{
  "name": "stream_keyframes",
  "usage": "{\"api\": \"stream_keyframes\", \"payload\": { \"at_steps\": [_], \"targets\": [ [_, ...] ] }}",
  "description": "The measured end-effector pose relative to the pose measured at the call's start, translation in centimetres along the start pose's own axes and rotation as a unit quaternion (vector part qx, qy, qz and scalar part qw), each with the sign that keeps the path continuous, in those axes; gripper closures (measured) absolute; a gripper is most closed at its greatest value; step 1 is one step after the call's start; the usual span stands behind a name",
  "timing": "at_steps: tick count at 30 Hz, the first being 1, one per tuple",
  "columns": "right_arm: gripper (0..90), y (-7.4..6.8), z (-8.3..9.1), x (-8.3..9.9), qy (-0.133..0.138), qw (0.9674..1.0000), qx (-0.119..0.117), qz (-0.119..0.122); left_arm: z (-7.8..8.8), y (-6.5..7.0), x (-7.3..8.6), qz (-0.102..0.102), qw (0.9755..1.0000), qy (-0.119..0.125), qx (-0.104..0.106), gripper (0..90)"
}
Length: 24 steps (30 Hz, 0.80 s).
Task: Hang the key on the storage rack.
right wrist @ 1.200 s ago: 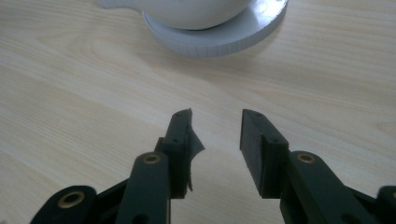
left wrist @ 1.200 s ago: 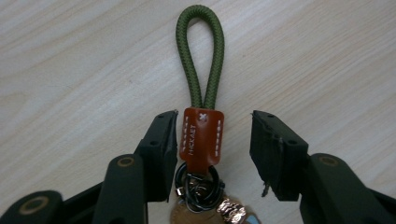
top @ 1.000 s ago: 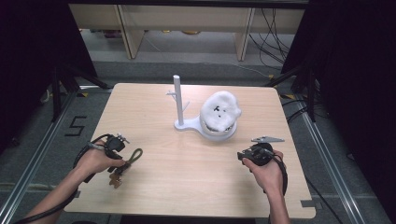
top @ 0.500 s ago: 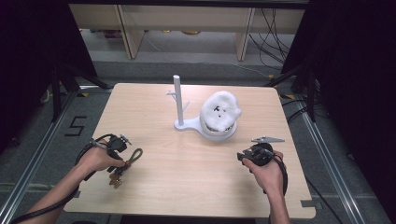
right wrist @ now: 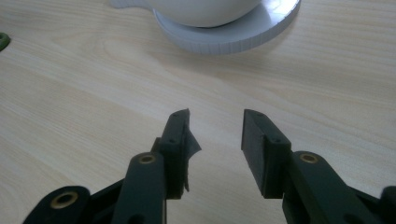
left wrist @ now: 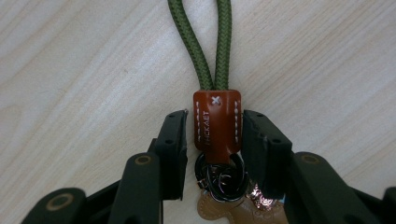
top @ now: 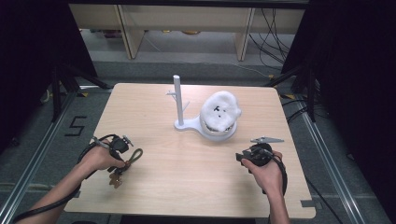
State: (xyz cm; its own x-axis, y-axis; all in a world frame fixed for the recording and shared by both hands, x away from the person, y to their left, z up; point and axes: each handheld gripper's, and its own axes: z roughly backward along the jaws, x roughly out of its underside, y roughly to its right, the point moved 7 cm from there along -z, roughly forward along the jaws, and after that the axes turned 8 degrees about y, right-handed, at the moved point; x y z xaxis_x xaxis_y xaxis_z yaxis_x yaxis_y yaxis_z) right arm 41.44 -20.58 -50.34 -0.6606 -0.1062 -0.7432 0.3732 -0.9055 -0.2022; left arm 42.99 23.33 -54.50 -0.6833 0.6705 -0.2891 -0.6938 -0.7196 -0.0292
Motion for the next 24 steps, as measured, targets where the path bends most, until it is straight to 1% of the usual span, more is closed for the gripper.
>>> {"api": "stream_keyframes", "payload": {
  "at_steps": [2, 3, 4, 5, 6, 7, 8, 9, 10, 15, 16, 18, 20, 22, 23, 24],
  "targets": [
    [62.7, 0.0, -0.1, 0.0, 0.001, 1.0, -0.001, 0.0, -0.2, 0.1, 0.0, 0.001, 1.0, -0.002, 0.002, 62.2],
    [62.6, 0.0, -0.1, 0.0, 0.001, 1.0, -0.002, 0.0, -0.2, 0.1, 0.1, -0.004, 1.0, -0.008, 0.005, 63.3],
    [62.6, 0.0, -0.1, 0.0, 0.001, 1.0, -0.002, 0.0, -0.4, 0.2, 0.1, -0.003, 1.0, -0.005, 0.006, 64.4],
    [62.5, 0.0, -0.1, 0.0, 0.001, 1.0, -0.003, 0.0, -0.4, 0.3, 0.1, -0.005, 0.9999, -0.01, 0.003, 65.2],
    [62.5, 0.0, -0.1, 0.0, 0.001, 1.0, -0.003, 0.0, -0.5, 0.3, 0.0, -0.004, 1.0, -0.003, 0.001, 65.5],
    [62.4, -0.1, -0.2, 0.0, 0.001, 1.0, -0.003, 0.0, -0.5, 0.3, 0.0, -0.003, 1.0, -0.007, 0.001, 65.7],
    [62.4, -0.1, -0.2, 0.0, 0.003, 0.9999, -0.011, 0.0, -0.5, 0.4, 0.0, -0.003, 0.9999, -0.01, 0.0, 65.9],
    [62.3, -0.1, -0.3, 0.0, 0.006, 0.9999, -0.012, 0.005, -0.4, 0.4, 0.0, -0.006, 0.9999, -0.011, -0.003, 66.2],
    [62.3, 0.0, -0.2, 0.1, 0.002, 0.9999, -0.009, 0.008, -0.4, 0.4, 0.1, -0.009, 0.9999, -0.012, -0.005, 66.5],
    [62.1, -0.2, -0.2, 0.1, 0.001, 1.0, -0.008, 0.004, -0.3, 0.5, 0.2, -0.006, 0.9999, -0.002, -0.013, 67.8],
    [62.0, -0.2, -0.1, 0.1, 0.001, 1.0, -0.008, 0.004, -0.3, 0.6, 0.2, -0.001, 0.9999, 0.004, -0.011, 68.2],
    [61.9, -0.1, -0.1, 0.1, 0.003, 0.9999, -0.009, 0.006, -0.1, 0.7, 0.3, -0.001, 0.9998, 0.017, -0.007, 68.4],
    [61.8, -0.1, -0.2, 0.0, 0.003, 1.0, -0.007, 0.003, 0.2, 0.7, 0.3, 0.001, 0.9995, 0.032, -0.01, 68.5],
    [61.6, -0.1, -0.2, 0.1, 0.003, 1.0, -0.007, 0.0, 0.7, 0.7, 0.2, 0.004, 0.9984, 0.055, -0.013, 68.6],
    [61.7, -0.1, -0.2, 0.1, 0.002, 1.0, -0.007, 0.001, 1.0, 0.6, 0.2, 0.001, 0.9976, 0.068, -0.015, 68.6],
    [61.7, -0.2, -0.1, 0.1, 0.0, 1.0, -0.007, 0.0, 1.3, 0.7, 0.1, 0.002, 0.996, 0.088, -0.019, 68.6]
  ]
}}
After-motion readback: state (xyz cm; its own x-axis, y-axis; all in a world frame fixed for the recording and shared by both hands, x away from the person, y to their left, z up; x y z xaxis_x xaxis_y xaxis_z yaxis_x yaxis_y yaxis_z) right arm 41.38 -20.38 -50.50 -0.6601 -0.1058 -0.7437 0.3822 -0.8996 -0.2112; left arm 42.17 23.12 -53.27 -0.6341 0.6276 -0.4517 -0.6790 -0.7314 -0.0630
